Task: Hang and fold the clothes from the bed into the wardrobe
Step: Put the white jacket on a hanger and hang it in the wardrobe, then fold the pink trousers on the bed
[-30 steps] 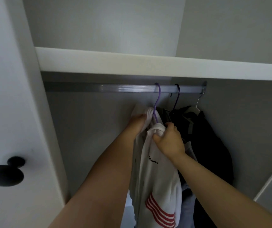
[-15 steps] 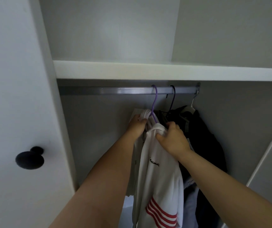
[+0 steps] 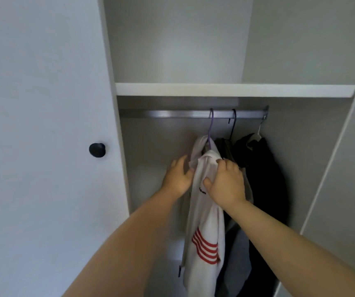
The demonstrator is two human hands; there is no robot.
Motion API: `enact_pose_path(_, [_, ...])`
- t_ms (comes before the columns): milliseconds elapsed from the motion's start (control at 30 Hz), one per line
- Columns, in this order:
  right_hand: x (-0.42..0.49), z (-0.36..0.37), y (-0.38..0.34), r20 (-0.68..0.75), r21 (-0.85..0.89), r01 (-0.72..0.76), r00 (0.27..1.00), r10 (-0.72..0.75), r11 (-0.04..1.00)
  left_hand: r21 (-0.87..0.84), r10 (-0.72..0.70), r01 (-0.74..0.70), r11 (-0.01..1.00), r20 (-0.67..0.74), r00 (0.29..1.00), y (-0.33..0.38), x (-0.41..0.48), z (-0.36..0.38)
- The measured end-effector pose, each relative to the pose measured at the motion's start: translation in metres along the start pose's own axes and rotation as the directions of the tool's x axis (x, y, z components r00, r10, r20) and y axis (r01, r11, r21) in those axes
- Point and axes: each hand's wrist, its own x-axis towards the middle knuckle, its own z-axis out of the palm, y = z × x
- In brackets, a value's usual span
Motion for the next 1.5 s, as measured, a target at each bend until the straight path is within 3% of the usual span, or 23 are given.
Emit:
enact_pose_path(233, [-0.070, -0.014, -0.029, -0.038, 0.096, 0.142, 0.990, -0.138, 0.985, 0.127, 0.126, -0.119, 0.985, -0.052, 0.991, 0.000, -0.115, -0.041])
enact_pose_path(400, [-0.118, -0.028, -0.065, -0.102, 0.242, 0.287, 0.958, -0.269, 0.927, 0.204, 0.219, -0.176, 0.963, -0.215, 0.952, 0.001, -0.190, -0.085])
enact_pose_path(500, [-0.148, -0.032, -0.104, -0.134, 0.265, 0.445, 0.895, -0.425, 0.855, 0.287, 0.258, -0.169, 0.943, -0.310, 0.915, -0.009, -0.227, -0.120])
enact_pose_path(700, [-0.218, -0.016, -0.214, -0.060, 0.323, 0.592, 0.792, -0.608, 0.739, 0.374, 0.102, 0.099, 0.922, -0.481, 0.871, -0.070, -0.315, -0.202])
enact_pose_path(833, [-0.272, -0.002, -0.299, -0.013, 0.359, 0.705, 0.658, -0.753, 0.611, 0.432, -0.031, 0.300, 0.850, -0.529, 0.848, -0.119, -0.397, -0.266])
enact_pose_path(967, [-0.342, 0.007, -0.394, -0.003, 0.462, 0.762, 0.512, -0.859, 0.453, 0.434, -0.143, 0.483, 0.760, -0.614, 0.776, -0.158, -0.490, -0.331])
enact_pose_path(1067, [-0.407, 0.011, -0.457, -0.005, 0.525, 0.784, 0.392, -0.920, 0.331, 0.398, -0.243, 0.641, 0.656, -0.692, 0.679, -0.181, -0.572, -0.367])
enact_pose_path(1233, [-0.532, 0.014, -0.528, 0.015, 0.641, 0.755, 0.163, -0.986, 0.135, 0.262, -0.388, 0.875, 0.407, -0.817, 0.425, -0.198, -0.722, -0.390])
enact_pose_path(1500, [-0.720, 0.005, -0.536, -0.006, 0.753, 0.643, -0.205, -0.979, -0.140, -0.144, -0.494, 0.988, 0.055, -0.864, -0.098, -0.171, -0.922, -0.342])
